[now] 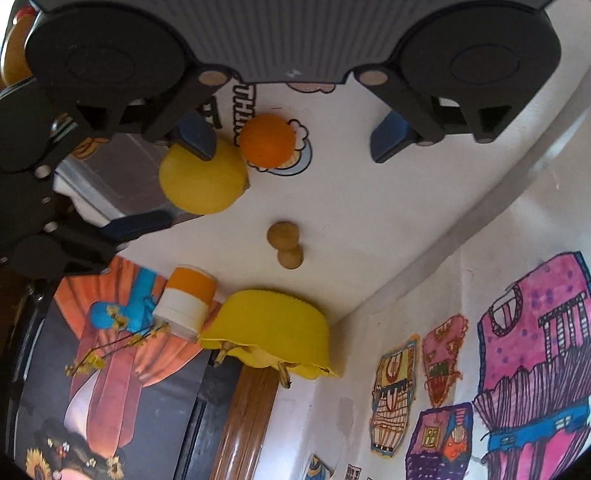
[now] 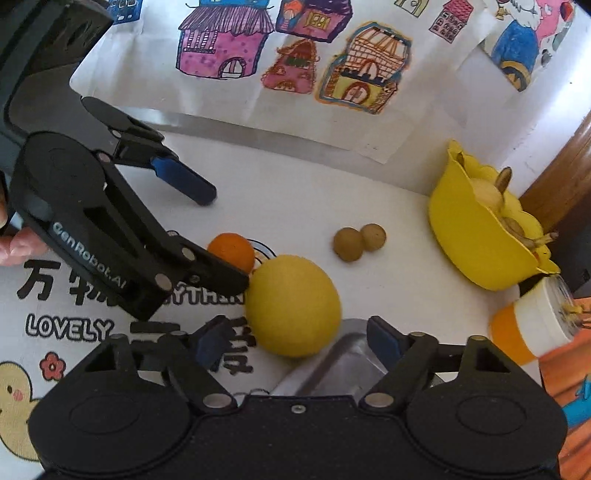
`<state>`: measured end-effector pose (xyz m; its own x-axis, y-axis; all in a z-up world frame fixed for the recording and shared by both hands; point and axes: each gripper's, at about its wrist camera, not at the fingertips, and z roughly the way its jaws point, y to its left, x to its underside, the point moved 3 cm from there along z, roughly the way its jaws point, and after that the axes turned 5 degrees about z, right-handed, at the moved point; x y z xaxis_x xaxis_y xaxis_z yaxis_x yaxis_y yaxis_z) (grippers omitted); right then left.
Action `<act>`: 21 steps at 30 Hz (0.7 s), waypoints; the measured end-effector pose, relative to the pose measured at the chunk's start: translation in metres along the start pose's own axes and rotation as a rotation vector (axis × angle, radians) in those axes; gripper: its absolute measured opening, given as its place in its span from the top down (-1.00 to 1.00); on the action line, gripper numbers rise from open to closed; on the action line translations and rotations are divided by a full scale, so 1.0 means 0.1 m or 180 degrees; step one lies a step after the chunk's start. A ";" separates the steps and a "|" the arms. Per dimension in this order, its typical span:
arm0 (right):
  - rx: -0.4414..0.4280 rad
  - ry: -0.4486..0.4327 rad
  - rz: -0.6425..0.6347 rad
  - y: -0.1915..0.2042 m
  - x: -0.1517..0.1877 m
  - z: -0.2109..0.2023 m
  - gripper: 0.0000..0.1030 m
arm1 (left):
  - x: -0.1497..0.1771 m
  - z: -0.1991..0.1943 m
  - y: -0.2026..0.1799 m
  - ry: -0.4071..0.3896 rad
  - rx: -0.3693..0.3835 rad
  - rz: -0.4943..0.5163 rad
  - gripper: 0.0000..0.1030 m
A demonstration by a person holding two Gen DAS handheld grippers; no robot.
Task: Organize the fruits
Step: 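Grasp the mandarin with the left gripper while the right gripper grasps the lemon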
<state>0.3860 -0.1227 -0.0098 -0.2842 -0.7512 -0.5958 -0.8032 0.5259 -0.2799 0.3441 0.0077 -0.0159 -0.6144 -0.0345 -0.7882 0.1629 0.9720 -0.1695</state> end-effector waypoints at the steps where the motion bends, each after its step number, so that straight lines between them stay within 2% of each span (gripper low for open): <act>1: -0.0014 -0.0005 0.0029 0.00 -0.01 0.02 -0.45 | 0.00 0.00 -0.01 -0.0014 0.0019 0.0001 -0.66; 5: -0.0031 -0.0038 0.0085 -0.02 -0.02 0.06 -0.31 | 0.01 -0.02 -0.03 -0.0072 0.0090 0.0044 -0.44; 7: -0.0032 -0.0088 0.0155 -0.03 -0.04 0.07 -0.17 | 0.01 -0.02 -0.02 -0.0086 0.0165 -0.0012 -0.26; 9: -0.0022 -0.0113 0.0234 -0.03 -0.06 0.09 -0.17 | 0.01 0.00 -0.01 -0.0069 0.0220 -0.0093 -0.16; 13: -0.0013 -0.0148 0.0265 -0.05 -0.07 0.13 -0.16 | 0.02 0.03 -0.01 -0.0036 0.0228 -0.0108 0.22; 15: 0.0000 -0.0145 0.0278 -0.05 -0.07 0.13 -0.15 | 0.02 0.03 -0.01 -0.0028 0.0274 -0.0129 0.29; 21: 0.0134 -0.0245 0.0260 0.02 -0.03 0.08 -0.14 | 0.03 0.01 0.01 -0.0051 0.0295 -0.0226 0.31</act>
<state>0.3896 -0.1165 -0.0149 -0.3055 -0.6731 -0.6735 -0.7558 0.6017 -0.2585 0.3426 0.0082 -0.0192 -0.6147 -0.1067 -0.7815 0.1907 0.9413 -0.2786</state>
